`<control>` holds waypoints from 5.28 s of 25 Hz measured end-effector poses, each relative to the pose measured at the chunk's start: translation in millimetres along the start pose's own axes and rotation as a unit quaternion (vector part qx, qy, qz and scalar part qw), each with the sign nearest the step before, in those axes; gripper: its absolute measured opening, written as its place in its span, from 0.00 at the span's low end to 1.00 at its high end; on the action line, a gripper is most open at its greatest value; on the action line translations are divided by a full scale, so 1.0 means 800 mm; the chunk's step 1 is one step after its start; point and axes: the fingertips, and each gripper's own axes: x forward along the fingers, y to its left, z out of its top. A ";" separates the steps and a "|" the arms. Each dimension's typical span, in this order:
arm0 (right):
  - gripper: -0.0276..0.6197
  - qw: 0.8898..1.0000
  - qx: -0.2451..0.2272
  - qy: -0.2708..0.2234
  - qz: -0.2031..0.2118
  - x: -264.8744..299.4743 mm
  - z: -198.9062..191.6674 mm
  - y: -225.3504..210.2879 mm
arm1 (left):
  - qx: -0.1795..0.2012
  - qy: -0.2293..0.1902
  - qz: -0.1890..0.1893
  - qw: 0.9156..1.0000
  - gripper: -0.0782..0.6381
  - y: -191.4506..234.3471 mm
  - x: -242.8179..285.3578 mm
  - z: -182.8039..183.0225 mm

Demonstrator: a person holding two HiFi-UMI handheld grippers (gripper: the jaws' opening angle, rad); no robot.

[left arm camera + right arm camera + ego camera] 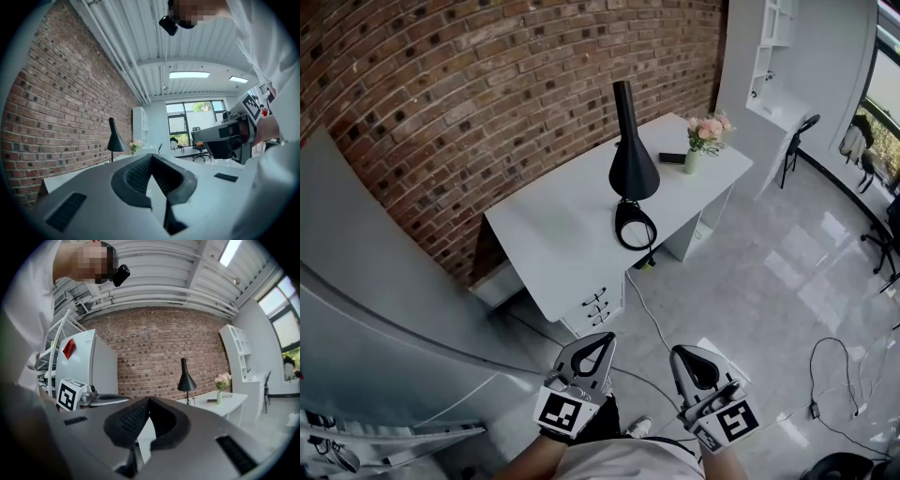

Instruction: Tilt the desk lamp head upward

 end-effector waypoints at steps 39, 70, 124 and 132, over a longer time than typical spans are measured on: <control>0.06 0.996 -0.057 0.052 -0.038 0.240 0.025 -0.040 | -0.073 -0.042 -0.076 0.993 0.12 0.202 0.130 -0.019; 0.06 0.998 -0.051 0.013 -0.022 0.282 0.056 -0.203 | -0.024 -0.028 -0.079 0.996 0.12 0.189 0.285 -0.019; 0.06 0.996 -0.044 0.004 0.078 0.341 0.059 -0.365 | -0.043 0.043 0.059 0.996 0.12 0.221 0.427 -0.116; 0.06 0.994 -0.046 0.012 0.100 0.352 0.052 -0.376 | -0.035 0.026 0.087 0.995 0.12 0.237 0.439 -0.110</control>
